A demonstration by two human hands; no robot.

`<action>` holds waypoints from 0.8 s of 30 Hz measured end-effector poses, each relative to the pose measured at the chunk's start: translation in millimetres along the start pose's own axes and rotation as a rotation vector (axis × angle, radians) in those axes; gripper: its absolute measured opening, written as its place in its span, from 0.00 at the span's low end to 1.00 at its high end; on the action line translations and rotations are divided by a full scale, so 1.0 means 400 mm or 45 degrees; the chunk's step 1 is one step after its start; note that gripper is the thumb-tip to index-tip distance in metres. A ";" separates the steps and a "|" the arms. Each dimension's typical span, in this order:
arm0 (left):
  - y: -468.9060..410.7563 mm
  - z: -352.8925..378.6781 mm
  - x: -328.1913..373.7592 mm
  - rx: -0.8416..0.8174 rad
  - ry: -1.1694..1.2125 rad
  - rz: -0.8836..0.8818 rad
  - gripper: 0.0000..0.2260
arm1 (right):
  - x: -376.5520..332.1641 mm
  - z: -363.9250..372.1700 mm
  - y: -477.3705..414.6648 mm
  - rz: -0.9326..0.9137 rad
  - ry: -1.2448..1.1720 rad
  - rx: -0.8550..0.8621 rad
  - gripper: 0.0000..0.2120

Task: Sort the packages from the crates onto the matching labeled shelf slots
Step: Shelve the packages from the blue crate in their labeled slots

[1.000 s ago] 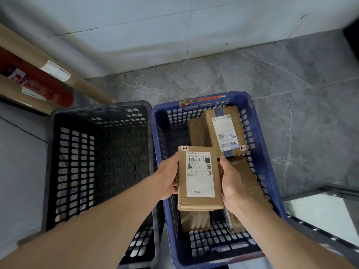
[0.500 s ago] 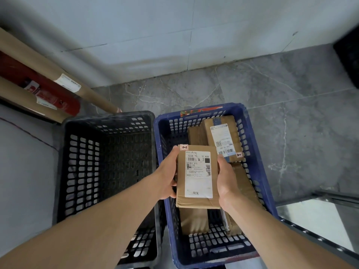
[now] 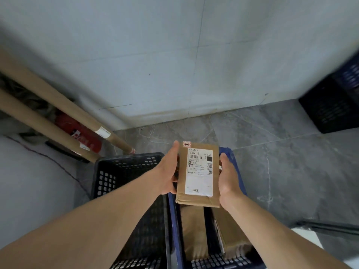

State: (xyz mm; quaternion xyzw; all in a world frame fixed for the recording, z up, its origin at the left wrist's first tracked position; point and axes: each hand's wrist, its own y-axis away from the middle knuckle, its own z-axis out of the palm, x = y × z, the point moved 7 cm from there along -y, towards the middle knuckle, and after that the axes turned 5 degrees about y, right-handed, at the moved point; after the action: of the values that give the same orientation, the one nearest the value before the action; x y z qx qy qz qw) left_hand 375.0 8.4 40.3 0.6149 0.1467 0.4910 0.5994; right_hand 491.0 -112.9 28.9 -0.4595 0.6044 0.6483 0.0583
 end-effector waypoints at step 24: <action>0.990 0.302 0.526 -0.341 -0.191 0.653 0.30 | -0.782 -0.268 0.869 -0.729 -0.267 0.191 0.25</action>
State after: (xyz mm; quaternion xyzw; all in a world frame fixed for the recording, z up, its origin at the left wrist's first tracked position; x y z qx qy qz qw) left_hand 407.5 4.3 503.4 0.5819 -0.1241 0.5946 0.5407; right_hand 506.4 -143.8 507.3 -0.5358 0.4873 0.6031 0.3342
